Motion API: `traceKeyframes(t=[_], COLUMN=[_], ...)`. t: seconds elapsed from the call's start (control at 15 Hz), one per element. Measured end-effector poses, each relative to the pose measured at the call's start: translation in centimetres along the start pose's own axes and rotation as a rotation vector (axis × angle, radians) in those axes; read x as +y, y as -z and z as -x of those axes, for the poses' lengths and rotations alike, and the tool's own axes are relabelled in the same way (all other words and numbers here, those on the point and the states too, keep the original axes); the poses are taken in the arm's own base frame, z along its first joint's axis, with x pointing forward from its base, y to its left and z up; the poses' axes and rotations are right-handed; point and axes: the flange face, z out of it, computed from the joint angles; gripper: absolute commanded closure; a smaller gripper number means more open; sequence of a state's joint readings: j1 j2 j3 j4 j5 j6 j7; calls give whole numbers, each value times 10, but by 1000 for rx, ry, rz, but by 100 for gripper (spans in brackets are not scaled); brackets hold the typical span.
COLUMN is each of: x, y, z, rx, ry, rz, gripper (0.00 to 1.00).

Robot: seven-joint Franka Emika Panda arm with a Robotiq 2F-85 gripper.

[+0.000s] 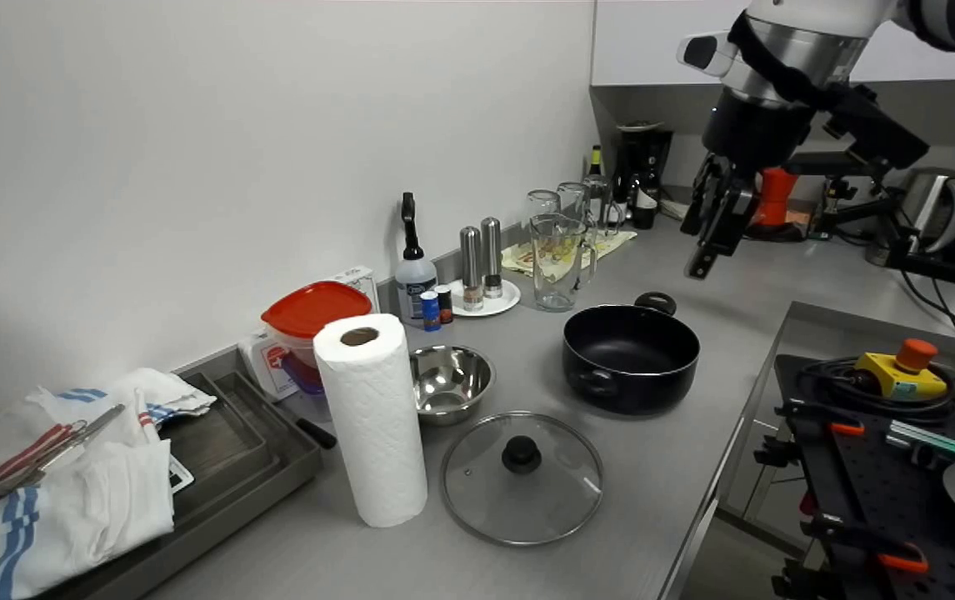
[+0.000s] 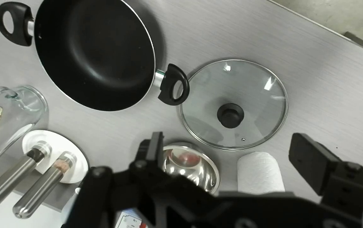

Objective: Put the glass lid on the black pot.

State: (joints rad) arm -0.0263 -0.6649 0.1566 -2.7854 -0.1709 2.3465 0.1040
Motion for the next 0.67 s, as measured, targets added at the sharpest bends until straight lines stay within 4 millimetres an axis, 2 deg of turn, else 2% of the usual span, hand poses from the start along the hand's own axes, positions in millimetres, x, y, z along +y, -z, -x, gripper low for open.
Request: traceKeyframes(t=[0.27,0.67], x=[-3,-16], y=[-8,-53], z=[-6,-24], rx=[-23,-127], ry=[11,43], rz=[-8,-41], gripper=[0,0])
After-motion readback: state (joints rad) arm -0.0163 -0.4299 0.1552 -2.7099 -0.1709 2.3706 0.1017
